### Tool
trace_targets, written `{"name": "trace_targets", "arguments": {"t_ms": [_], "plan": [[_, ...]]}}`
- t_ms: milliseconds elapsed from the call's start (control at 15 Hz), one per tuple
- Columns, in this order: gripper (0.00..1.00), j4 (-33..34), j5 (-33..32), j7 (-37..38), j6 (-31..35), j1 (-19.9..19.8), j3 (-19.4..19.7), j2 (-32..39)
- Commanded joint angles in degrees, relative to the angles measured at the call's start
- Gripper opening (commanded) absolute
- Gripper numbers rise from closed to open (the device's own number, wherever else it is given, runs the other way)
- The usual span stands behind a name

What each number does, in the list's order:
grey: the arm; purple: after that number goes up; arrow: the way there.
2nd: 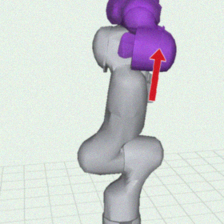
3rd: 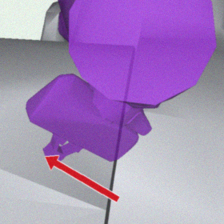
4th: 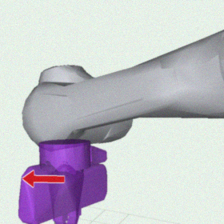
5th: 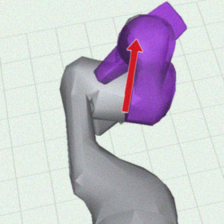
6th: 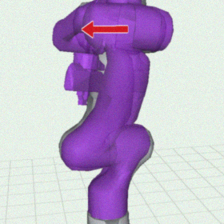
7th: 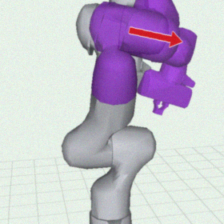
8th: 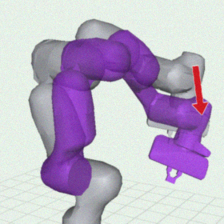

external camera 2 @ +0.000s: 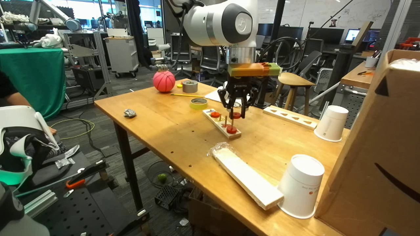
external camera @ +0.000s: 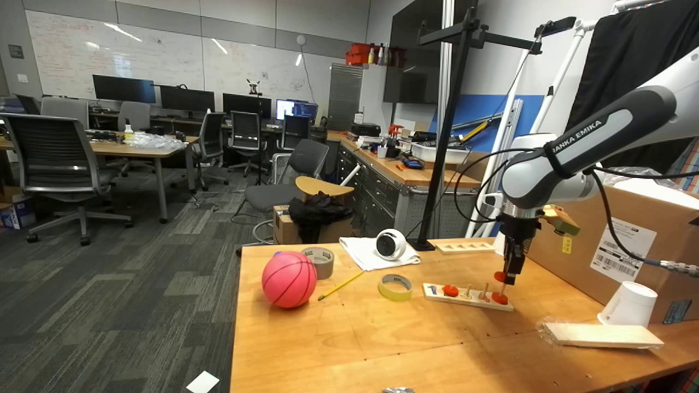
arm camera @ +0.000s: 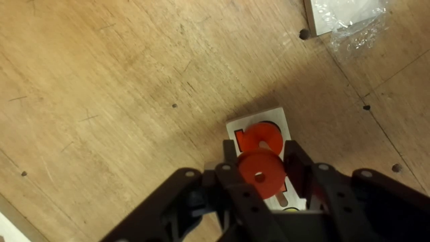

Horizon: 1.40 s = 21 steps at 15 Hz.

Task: Move one right block to the first right position, then the left block, then the remaining block to the first right position

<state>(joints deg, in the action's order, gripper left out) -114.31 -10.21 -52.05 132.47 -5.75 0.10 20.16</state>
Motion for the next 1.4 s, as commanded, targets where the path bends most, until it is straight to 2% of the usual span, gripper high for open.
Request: {"name": "trace_targets", "arguments": {"t_ms": [0, 600, 1333], "plan": [[0.25, -1.23, -0.4, -0.68, -0.02, -0.48, -0.09, -1.82], [0.25, -3.46, -0.23, -0.71, 0.54, -0.98, 0.11, -3.35], [0.24, -3.18, -0.06, -0.57, 0.03, -0.25, -0.79, -3.16]]}}
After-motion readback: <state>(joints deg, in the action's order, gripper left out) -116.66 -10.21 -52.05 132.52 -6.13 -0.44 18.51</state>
